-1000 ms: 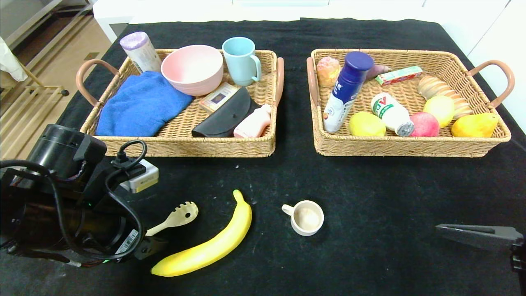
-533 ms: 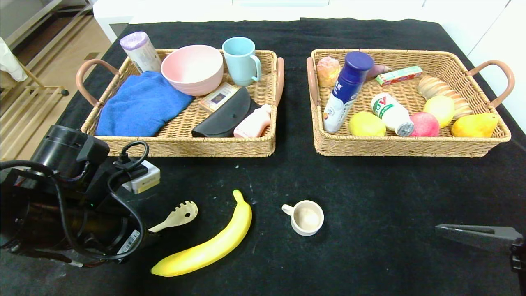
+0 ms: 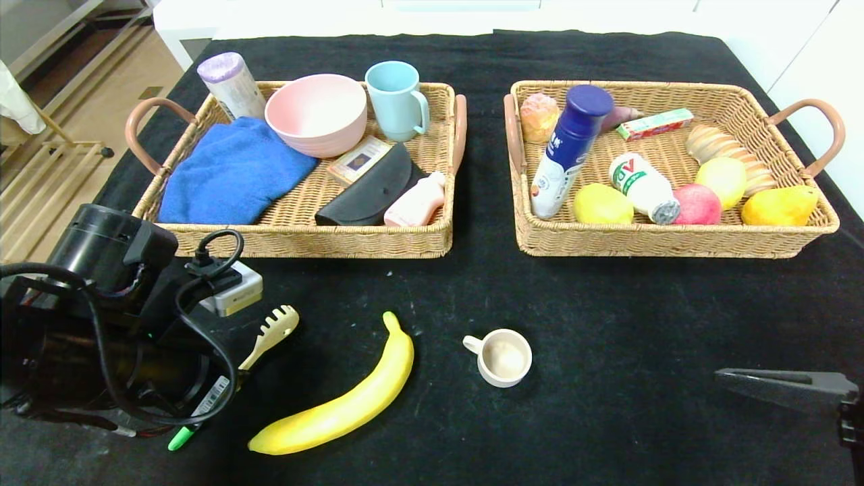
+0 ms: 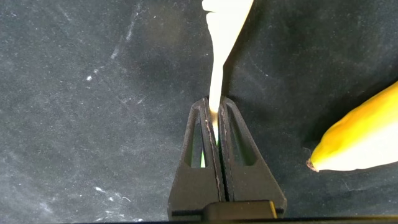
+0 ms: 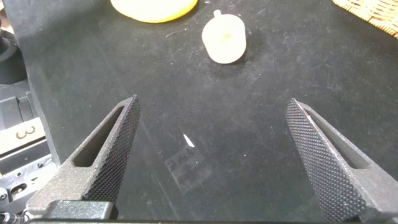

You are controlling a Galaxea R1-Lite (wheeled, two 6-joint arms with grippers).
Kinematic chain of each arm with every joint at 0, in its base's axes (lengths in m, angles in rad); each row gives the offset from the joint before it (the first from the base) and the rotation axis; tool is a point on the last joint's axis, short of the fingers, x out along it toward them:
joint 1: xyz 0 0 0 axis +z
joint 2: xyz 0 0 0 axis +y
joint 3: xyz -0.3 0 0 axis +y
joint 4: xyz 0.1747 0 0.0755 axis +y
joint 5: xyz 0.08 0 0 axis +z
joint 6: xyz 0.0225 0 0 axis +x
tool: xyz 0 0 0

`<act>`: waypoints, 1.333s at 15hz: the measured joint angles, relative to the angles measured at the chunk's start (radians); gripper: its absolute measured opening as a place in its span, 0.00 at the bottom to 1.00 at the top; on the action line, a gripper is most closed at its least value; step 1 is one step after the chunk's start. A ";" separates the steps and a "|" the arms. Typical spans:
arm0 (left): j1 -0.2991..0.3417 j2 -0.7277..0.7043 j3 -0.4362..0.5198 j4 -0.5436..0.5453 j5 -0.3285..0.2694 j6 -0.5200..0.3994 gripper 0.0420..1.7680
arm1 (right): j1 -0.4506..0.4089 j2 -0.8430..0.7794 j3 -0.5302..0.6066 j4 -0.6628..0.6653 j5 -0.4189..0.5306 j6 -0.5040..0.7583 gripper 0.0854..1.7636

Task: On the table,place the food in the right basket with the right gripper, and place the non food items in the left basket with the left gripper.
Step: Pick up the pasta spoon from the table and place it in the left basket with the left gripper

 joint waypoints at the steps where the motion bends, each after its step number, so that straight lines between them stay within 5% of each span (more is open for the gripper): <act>1: 0.000 0.001 0.000 0.000 -0.001 0.000 0.04 | 0.000 0.000 0.000 0.000 0.000 0.000 0.97; 20: -0.052 -0.106 -0.071 0.004 -0.013 -0.058 0.04 | 0.000 0.009 -0.001 -0.001 0.000 0.000 0.97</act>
